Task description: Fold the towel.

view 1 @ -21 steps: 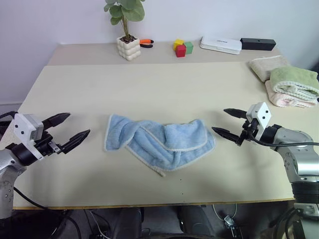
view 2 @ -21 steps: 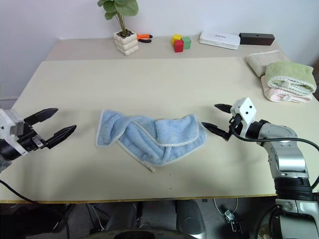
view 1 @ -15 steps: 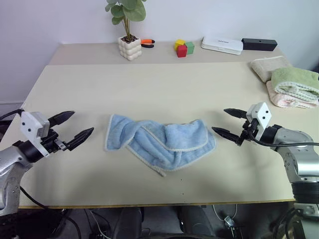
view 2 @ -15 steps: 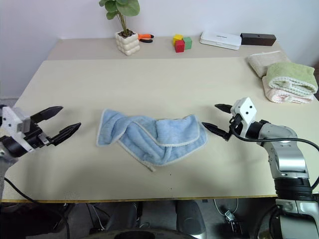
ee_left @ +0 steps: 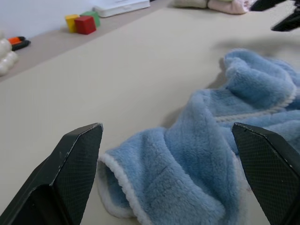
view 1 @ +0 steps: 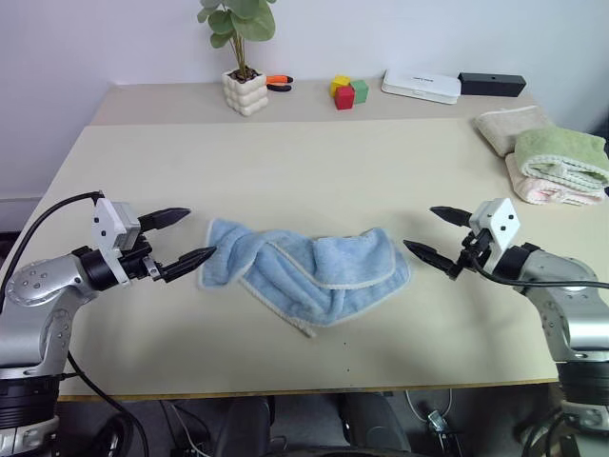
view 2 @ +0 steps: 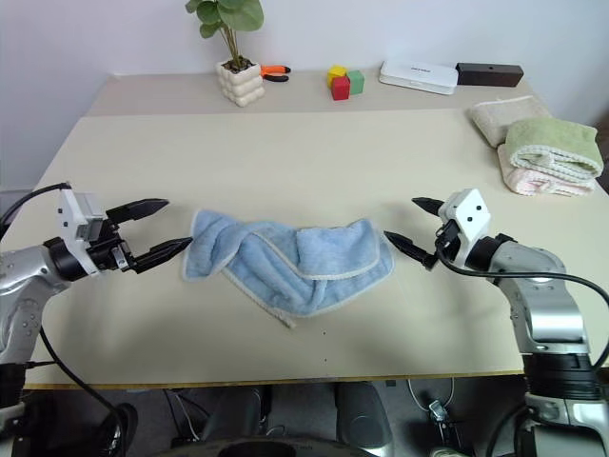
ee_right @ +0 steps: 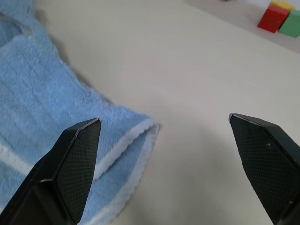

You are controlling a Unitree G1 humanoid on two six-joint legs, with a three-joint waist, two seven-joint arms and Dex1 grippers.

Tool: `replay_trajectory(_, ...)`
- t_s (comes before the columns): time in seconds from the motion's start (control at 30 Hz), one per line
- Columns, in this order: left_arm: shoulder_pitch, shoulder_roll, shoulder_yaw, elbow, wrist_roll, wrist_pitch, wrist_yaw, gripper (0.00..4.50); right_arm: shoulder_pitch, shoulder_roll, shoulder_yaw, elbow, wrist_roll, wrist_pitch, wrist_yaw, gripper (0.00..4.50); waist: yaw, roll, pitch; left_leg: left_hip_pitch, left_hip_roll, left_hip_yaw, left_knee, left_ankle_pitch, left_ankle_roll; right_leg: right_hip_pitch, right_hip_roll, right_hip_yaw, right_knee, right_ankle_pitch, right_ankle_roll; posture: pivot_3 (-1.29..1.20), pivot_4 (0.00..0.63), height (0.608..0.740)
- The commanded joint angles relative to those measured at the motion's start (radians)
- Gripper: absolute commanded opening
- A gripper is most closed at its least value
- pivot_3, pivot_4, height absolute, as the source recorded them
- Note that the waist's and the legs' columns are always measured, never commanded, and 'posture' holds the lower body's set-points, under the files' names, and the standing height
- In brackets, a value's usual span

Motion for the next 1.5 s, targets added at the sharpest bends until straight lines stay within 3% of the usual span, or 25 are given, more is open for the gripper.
replay_trajectory(0.03, -0.012, 0.021, 0.017, 0.002, -0.013, -0.005, -0.027, 4.50, -0.016, 0.022, 0.008, -0.053, -0.004, -0.008, -0.031, 4.45, 0.001, 0.000, 0.000, 0.000, 0.000, 0.000, 0.000, 0.000, 0.000, 0.000, 0.000, 0.000, 0.000, 0.000, 0.000, 0.00, 0.150, 0.740)
replay_trajectory(0.3, -0.018, 0.092, -0.013, 0.006, 0.005, -0.006, -0.133, 4.50, -0.035, 0.047, 0.028, -0.049, -0.016, -0.032, -0.058, 4.45, 0.000, 0.000, 0.000, 0.000, 0.000, 0.000, 0.000, 0.000, 0.000, 0.000, 0.000, 0.000, 0.000, 0.000, 0.000, 0.00, 0.150, 0.740)
replay_trajectory(0.43, 0.017, 0.145, -0.067, 0.053, 0.120, -0.122, -0.194, 4.50, -0.064, 0.075, 0.048, -0.054, -0.024, -0.043, -0.075, 4.45, -0.002, 0.000, 0.000, 0.000, 0.000, 0.000, 0.000, 0.000, 0.000, -0.001, 0.000, 0.000, 0.000, 0.000, 0.000, 0.00, 0.150, 0.740)
replay_trajectory(1.23, 0.008, 0.144, -0.073, 0.091, 0.131, -0.166, -0.215, 4.50, -0.068, 0.079, 0.055, -0.054, -0.027, -0.043, -0.083, 4.45, 0.000, 0.000, 0.000, 0.000, 0.000, 0.001, 0.000, 0.000, 0.000, -0.004, 0.000, 0.001, 0.006, -0.001, 0.000, 0.00, 0.150, 0.740)
replay_trajectory(1.33, -0.027, 0.161, -0.158, 0.180, 0.233, -0.239, -0.244, 4.50, -0.104, 0.153, 0.113, -0.062, -0.069, -0.093, -0.131, 4.45, -0.004, 0.000, 0.000, 0.000, 0.000, 0.001, 0.000, 0.000, 0.000, -0.004, 0.000, 0.001, 0.006, -0.001, 0.000, 0.00, 0.150, 0.740)
replay_trajectory(1.5, -0.128, 0.080, -0.279, 0.317, 0.345, -0.439, -0.240, 4.50, -0.100, 0.231, 0.144, -0.056, -0.103, -0.143, -0.178, 4.45, 0.003, 0.001, 0.000, 0.000, 0.000, 0.001, 0.000, 0.001, -0.002, -0.004, 0.001, 0.001, 0.008, -0.001, -0.001, 0.00, 0.150, 0.740)
